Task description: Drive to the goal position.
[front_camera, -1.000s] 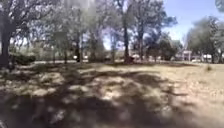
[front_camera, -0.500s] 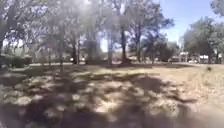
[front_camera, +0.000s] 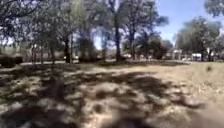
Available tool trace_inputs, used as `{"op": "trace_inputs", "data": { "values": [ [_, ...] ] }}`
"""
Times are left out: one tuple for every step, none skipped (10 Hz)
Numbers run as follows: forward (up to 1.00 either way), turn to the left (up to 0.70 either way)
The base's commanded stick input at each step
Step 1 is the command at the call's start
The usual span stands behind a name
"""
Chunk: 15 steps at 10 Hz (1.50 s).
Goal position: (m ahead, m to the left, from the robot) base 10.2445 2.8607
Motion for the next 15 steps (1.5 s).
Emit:
{"op": "trace_inputs", "data": {
  "values": [
    [0.70,0.00],
    [0.70,0.00],
    [0.70,-0.20],
    [0.70,-0.35],
    [0.70,-0.35],
    [0.70,-0.35],
    [0.70,-0.35],
    [0.70,-0.35],
    [0.70,-0.19],
    [0.70,0.00],
    [0.70,0.00],
    [0.70,0.00],
    [0.70,0.00],
    [0.70,0.00],
    [0.70,-0.11]
  ]
}}
